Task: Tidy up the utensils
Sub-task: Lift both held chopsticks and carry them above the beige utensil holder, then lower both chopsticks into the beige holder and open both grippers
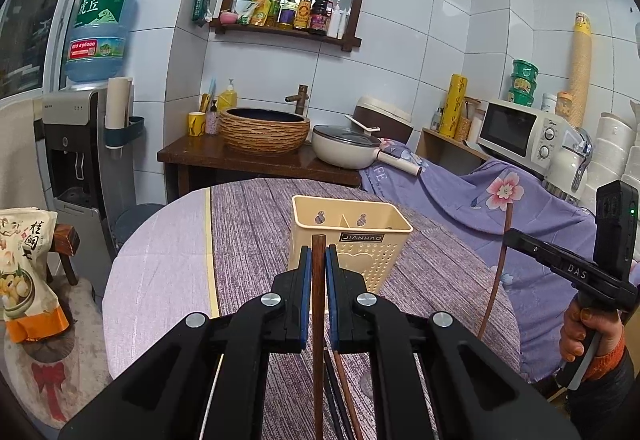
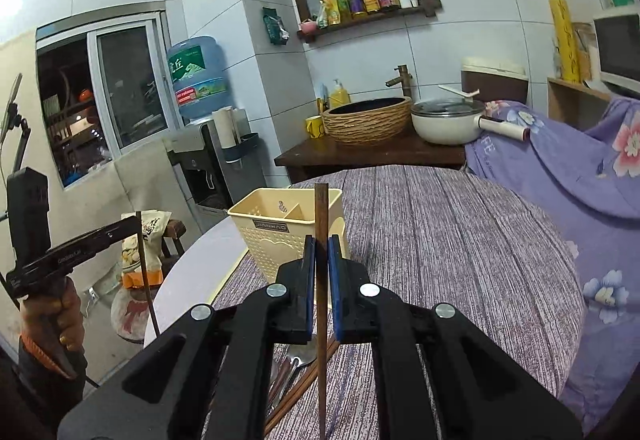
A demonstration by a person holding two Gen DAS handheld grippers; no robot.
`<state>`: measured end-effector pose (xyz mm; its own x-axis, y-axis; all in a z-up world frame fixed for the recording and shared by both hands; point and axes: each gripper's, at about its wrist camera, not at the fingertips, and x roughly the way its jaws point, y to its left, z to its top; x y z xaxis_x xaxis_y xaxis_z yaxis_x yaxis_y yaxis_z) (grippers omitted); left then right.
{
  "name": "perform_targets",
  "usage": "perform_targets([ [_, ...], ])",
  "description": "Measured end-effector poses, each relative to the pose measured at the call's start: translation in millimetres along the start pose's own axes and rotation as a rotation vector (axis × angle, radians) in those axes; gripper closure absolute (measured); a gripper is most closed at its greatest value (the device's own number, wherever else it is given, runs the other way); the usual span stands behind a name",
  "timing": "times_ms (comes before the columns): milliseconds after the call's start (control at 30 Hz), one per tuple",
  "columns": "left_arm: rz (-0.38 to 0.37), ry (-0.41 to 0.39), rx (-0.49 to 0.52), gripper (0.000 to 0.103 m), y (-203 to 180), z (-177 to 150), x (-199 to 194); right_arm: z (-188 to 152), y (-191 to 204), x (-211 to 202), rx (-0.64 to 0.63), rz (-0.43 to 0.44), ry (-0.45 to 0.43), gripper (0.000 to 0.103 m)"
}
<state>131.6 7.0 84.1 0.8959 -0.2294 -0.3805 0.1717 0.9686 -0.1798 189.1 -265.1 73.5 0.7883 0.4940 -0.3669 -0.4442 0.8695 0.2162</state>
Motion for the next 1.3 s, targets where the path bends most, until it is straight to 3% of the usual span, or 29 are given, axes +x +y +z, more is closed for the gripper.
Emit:
perform_targets([
  [433,-0.011,-0.037,0.005,0.096,2.8,10.4,-15.4,16.4,16.7,-14.0,-0.033,0.035,-0.053,0.096],
  [800,-0.032,-0.07,0.032,0.096,-7.0,35.5,-9.7,40.8,35.6,3.1,-0.059,0.044,-0.099,0.096],
  [1033,-0.072,-0.114,0.053,0.096,-18.8,79.1,-8.7,81.7,54.2,20.8,-0.073,0.076,-0.127,0.096],
  [1300,-0.109,-0.189,0.024,0.096,-28.5,159.2,-3.1,149.5,70.4,32.4,-0.085,0.041,-0.234,0.096],
])
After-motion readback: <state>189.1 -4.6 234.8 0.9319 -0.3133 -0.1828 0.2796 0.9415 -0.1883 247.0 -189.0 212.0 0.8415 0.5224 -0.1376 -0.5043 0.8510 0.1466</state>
